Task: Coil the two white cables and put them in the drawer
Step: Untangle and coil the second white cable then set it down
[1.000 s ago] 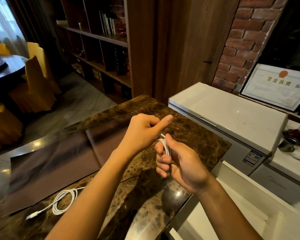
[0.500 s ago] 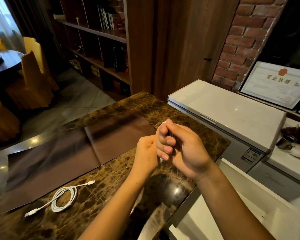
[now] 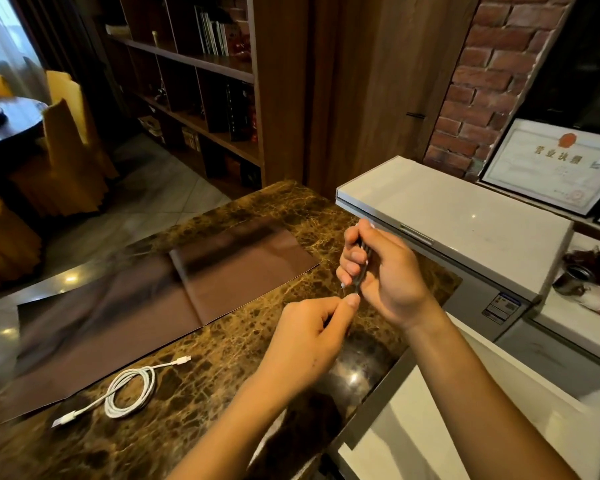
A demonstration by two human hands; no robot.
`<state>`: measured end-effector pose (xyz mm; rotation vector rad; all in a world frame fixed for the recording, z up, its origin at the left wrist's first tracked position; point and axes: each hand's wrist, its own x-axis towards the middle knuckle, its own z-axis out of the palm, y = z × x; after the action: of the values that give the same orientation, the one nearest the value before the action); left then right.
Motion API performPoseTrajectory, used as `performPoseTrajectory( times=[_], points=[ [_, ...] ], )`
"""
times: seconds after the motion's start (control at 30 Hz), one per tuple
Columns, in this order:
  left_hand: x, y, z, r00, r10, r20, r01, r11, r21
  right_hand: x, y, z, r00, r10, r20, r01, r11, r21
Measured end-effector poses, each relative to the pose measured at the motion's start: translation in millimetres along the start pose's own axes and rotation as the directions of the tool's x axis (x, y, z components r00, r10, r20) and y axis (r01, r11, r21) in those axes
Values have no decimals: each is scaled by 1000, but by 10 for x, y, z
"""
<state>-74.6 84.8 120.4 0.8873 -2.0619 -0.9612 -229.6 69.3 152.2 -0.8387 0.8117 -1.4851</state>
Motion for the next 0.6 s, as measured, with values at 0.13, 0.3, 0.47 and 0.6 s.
performPoseTrajectory(
  times=[0.13,0.3,0.47,0.6],
  points=[
    [60,89,-154,998,8,55,-15,992,128,-74,98,8,999,42,-7,-43,997,-70],
    [79,163,-235,994,41,102,-57,986,156,-138,173,23,999,51,-17,-53,953,-297],
    [172,171,-428,992,82,91,-103,963,248,-225,318,60,992,119,40,-100,945,-312],
    [266,192,-557,989,88,119,-120,950,289,-276,464,74,982,163,95,-141,968,-207]
  ],
)
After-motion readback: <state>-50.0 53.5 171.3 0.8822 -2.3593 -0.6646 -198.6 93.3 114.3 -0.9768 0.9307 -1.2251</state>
